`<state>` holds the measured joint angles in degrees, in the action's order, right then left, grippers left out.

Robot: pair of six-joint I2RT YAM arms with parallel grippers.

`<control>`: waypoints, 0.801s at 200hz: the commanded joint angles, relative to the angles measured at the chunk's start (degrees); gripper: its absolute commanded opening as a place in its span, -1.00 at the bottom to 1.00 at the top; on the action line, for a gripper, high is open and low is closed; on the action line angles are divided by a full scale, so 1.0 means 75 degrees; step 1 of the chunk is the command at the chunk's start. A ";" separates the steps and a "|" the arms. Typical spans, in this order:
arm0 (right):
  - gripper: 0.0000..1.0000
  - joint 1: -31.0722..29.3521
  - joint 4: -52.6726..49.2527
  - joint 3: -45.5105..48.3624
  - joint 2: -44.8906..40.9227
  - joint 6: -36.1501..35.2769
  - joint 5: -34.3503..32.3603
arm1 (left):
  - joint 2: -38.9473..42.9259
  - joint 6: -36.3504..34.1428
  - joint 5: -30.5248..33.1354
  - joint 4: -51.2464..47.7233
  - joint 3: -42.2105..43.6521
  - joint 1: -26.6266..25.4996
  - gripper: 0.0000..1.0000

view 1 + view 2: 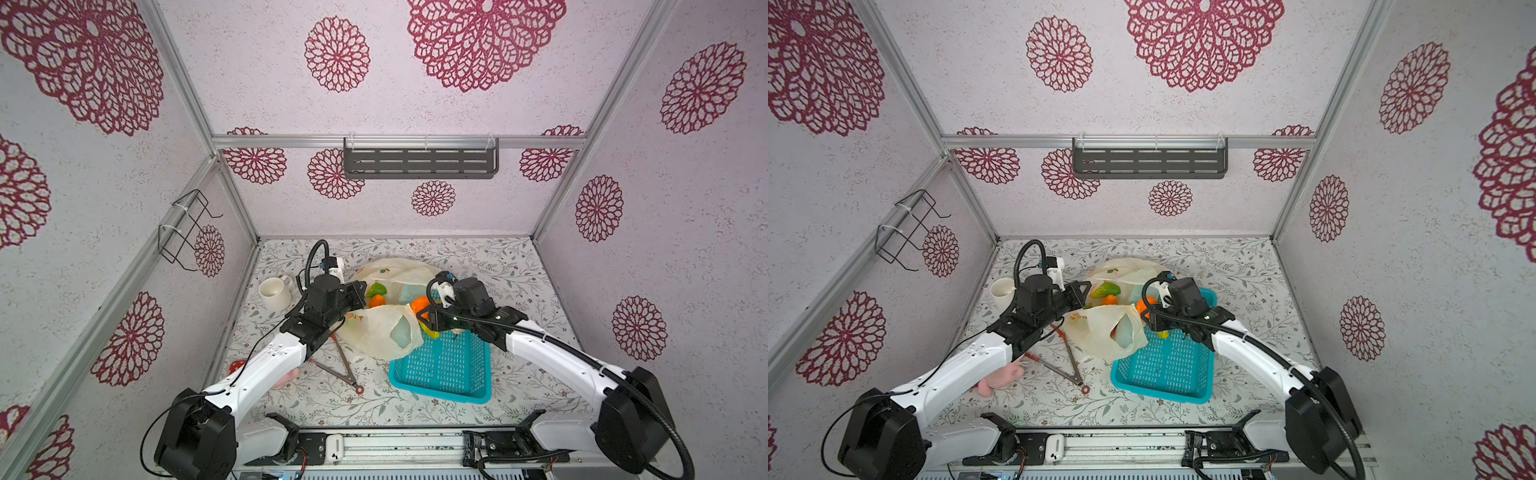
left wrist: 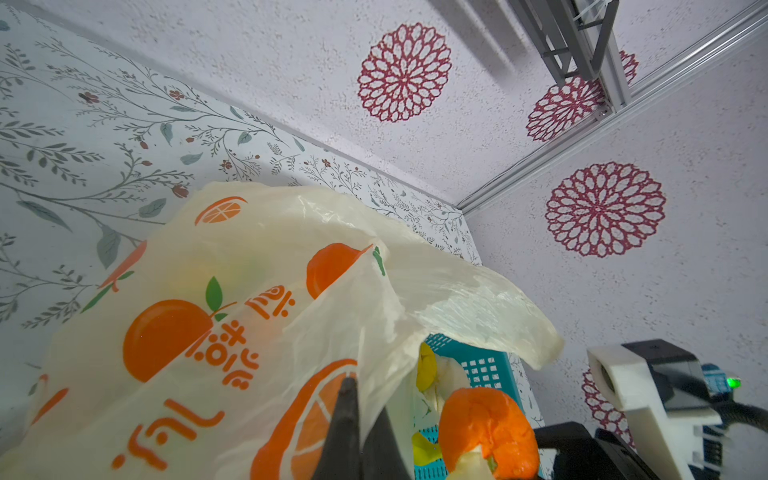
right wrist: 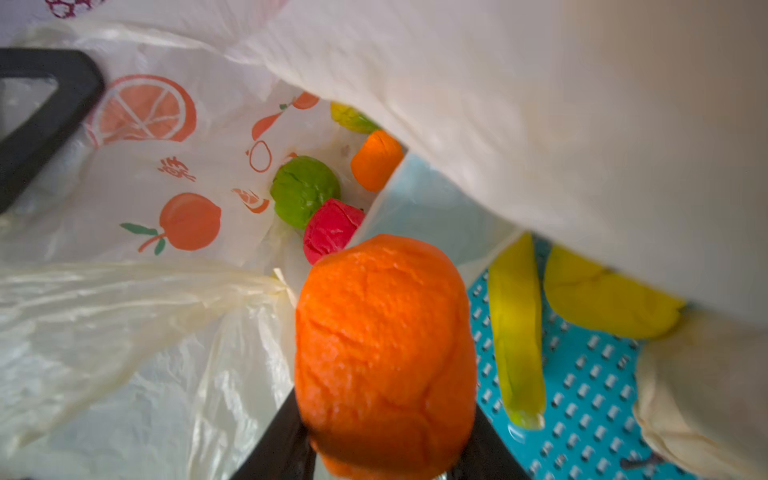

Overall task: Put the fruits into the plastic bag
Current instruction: 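Grasp the large orange fruit with the right gripper and drop it into the bag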

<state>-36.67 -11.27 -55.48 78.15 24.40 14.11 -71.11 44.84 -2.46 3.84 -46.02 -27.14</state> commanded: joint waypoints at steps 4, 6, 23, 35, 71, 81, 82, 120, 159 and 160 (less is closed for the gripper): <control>-0.13 -0.0303 0.0786 -0.0853 0.0677 -0.0280 0.0236 | 0.0090 0.0018 0.0016 0.0092 -0.0039 -0.0068 -1.00; -0.13 -0.0326 0.0805 -0.0908 0.0751 -0.0284 0.0227 | 0.0085 0.0021 0.0013 0.0088 -0.0040 -0.0066 -1.00; -0.11 -0.0476 0.1006 -0.1307 0.1225 -0.0237 0.0204 | 0.0072 0.0045 0.0000 0.0074 -0.0040 -0.0094 -1.00; -0.10 -0.0524 0.1135 -0.1499 0.1581 -0.0081 0.0131 | 0.0066 0.0052 0.0010 0.0074 -0.0040 -0.0118 -1.00; -0.07 -0.0616 0.1057 -0.1797 0.2316 0.0258 -0.0127 | 0.0071 0.0057 0.0047 0.0074 -0.0040 -0.0163 -1.00; -0.03 -0.0619 0.1057 -0.1728 0.2310 0.0296 -0.0220 | 0.0092 0.0045 0.0056 0.0072 -0.0040 -0.0162 -1.00; -0.01 -0.0619 0.1063 -0.1718 0.2308 0.0296 -0.0225 | 0.0093 0.0045 0.0057 0.0067 -0.0040 -0.0159 -1.00; 0.48 -0.0623 0.0914 -0.1451 0.1784 0.0230 -0.0738 | 0.0130 -0.0043 0.0085 0.0017 -0.0027 -0.0159 -1.00; 0.53 -0.0608 0.0397 -0.1175 0.0995 0.0008 -0.1427 | 0.0118 -0.0129 0.0093 -0.0008 -0.0087 -0.0164 -1.00; 0.53 -0.0608 0.0387 -0.1160 0.0965 0.0006 -0.1443 | 0.0118 -0.0124 0.0093 -0.0008 -0.0087 -0.0160 -1.00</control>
<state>-41.19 -6.02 -64.99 91.42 25.78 8.12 -71.11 44.58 -2.26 3.75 -46.02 -28.03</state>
